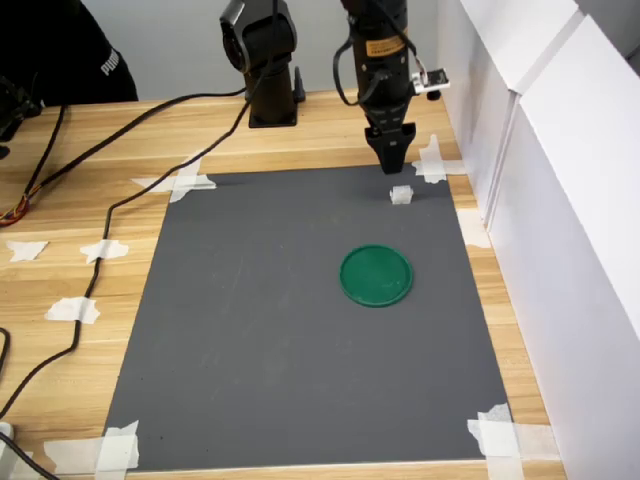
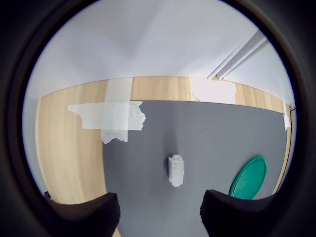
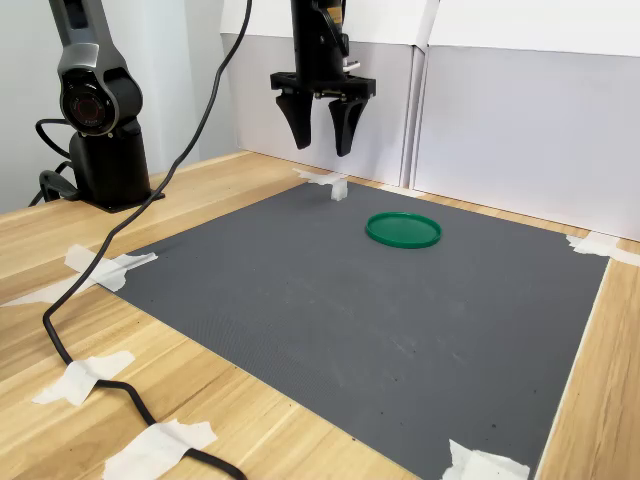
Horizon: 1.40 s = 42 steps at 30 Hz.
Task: Grasp a white terminal and put it on the green lid.
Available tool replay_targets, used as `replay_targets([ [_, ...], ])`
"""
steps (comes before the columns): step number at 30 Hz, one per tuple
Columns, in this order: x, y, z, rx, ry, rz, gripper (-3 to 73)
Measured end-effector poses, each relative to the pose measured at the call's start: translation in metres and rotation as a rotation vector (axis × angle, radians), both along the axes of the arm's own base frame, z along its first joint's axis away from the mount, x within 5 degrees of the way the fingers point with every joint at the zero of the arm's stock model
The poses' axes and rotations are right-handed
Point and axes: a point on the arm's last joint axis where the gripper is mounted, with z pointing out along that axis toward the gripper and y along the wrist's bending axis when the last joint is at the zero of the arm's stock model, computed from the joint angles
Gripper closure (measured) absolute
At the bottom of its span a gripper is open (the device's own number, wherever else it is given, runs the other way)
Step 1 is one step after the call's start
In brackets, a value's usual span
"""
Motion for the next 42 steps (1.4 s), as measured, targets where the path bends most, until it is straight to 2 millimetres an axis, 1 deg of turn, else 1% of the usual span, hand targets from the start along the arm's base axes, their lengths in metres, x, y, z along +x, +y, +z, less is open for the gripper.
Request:
replay_targets([
  [4, 0.006, 0.006, -0.011, 0.018, 0.006, -0.018, 1.1],
  [10, 0.010, 0.013, -0.022, 0.054, 0.032, -0.065, 1.1],
  [23, 0.016, 0.018, -0.038, 0.064, 0.078, -0.181, 1.1],
  [30, 0.018, 0.020, -0.045, 0.055, 0.092, -0.199, 1.5],
  [36, 0.019, 0.020, -0.047, 0.056, 0.092, -0.205, 6.0],
  [42, 0.019, 0.020, -0.047, 0.057, 0.092, -0.221, 15.4],
])
